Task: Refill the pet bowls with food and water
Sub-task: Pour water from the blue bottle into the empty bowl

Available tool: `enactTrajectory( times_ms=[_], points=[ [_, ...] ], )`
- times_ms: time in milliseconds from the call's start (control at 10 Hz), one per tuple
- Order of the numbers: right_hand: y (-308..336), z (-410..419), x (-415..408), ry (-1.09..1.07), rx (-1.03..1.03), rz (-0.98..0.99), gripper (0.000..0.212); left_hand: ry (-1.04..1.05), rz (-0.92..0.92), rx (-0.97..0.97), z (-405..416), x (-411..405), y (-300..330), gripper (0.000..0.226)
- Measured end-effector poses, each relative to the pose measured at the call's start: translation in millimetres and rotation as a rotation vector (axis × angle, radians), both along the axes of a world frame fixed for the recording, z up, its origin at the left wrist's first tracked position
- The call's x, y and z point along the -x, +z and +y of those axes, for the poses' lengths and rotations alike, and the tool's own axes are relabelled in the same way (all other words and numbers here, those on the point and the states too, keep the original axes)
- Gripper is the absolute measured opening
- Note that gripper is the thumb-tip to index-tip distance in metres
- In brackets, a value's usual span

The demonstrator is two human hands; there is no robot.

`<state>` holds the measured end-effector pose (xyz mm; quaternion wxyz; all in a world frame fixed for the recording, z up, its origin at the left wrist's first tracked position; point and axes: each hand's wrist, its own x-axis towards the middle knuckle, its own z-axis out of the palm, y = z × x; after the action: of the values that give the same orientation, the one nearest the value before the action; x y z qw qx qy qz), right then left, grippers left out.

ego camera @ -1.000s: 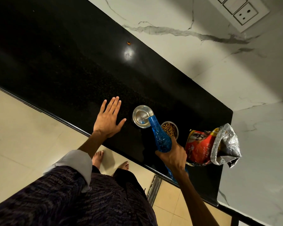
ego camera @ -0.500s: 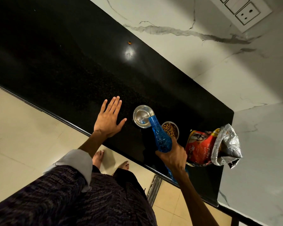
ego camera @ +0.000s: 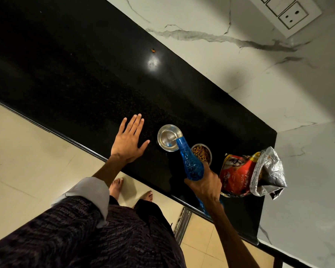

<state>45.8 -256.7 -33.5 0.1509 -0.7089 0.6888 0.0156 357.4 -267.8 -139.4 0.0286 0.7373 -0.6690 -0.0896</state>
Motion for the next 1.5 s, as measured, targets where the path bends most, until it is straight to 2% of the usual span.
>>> enactTrajectory(
  times_ms=[400, 1500],
  points=[
    [0.0, -1.7, -1.4, -0.006, -0.005, 0.014, 0.089, -0.005, 0.011, 0.001, 0.0, -0.2, 0.8, 0.087],
    [1.0, 0.3, -0.1, -0.02, -0.009, -0.004, 0.086, -0.002, -0.001, 0.009, -0.4, 0.0, -2.5, 0.087]
  ],
)
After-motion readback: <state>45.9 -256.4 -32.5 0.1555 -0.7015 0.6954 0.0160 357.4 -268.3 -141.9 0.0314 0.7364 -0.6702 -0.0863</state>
